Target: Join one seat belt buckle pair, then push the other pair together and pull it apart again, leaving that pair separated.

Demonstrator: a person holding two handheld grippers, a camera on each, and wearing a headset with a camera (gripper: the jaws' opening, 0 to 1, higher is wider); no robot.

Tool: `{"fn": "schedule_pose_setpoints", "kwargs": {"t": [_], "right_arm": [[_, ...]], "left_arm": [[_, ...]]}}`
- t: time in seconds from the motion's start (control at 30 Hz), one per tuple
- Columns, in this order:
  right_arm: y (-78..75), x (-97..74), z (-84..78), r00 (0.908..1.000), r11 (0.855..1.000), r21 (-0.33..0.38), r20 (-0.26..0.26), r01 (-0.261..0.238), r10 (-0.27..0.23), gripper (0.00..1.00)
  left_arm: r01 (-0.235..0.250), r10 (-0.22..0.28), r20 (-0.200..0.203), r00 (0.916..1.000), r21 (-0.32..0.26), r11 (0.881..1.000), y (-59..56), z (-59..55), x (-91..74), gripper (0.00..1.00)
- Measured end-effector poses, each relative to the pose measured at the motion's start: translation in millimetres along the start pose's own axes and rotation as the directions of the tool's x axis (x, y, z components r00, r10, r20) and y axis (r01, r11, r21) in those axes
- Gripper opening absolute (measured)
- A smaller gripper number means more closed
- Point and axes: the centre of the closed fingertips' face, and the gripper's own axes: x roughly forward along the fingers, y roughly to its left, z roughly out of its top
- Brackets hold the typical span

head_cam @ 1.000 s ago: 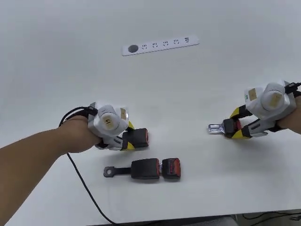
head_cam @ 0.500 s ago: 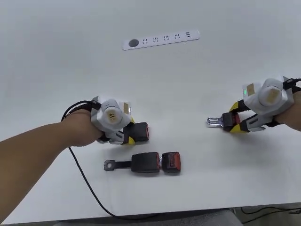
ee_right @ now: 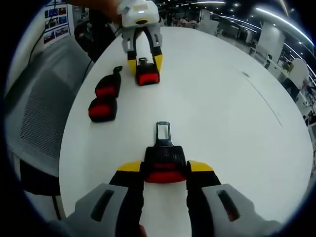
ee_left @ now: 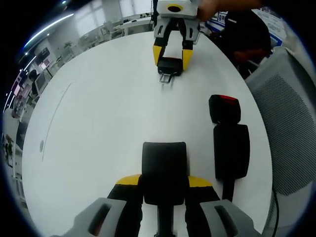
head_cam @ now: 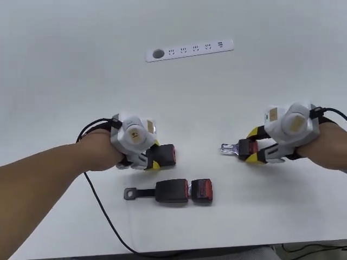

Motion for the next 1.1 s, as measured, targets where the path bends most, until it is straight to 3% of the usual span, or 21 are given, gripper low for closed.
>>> {"fn": "schedule_pose_setpoints", "kwargs": {"t": [0.3, 0.47, 0.83, 1.1], "right_arm": [[17.0, 28.7, 40.3, 0.9965, 1.0, 0.009, 0.082, -0.013, 0.013, 0.32], [18.3, 41.9, 54.8, 0.9942, 1.0, 0.011, 0.106, -0.019, 0.018, 0.32], [21.7, 61.1, 77.0, 0.9934, 0.999, -0.007, 0.109, -0.035, 0.036, 0.32], [24.0, 60.8, 82.2, 0.9965, 0.998, -0.046, 0.076, -0.032, 0.035, 0.31]], "left_arm": [[0.004, -0.004, -0.007, 1.0, 0.006, 1.0, 2.6, -4.7, 3.7, 0.33], [0.005, -0.005, -0.001, 1.0, 0.005, 1.0, 2.2, -5.2, 4.2, 0.33], [0.005, -0.005, -0.013, 0.9999, 0.003, 1.0, 3.7, -7.1, 6.0, 0.33], [0.002, -0.002, -0.011, 0.9999, 0.006, 1.0, 3.2, -6.0, 6.1, 0.33]]}}
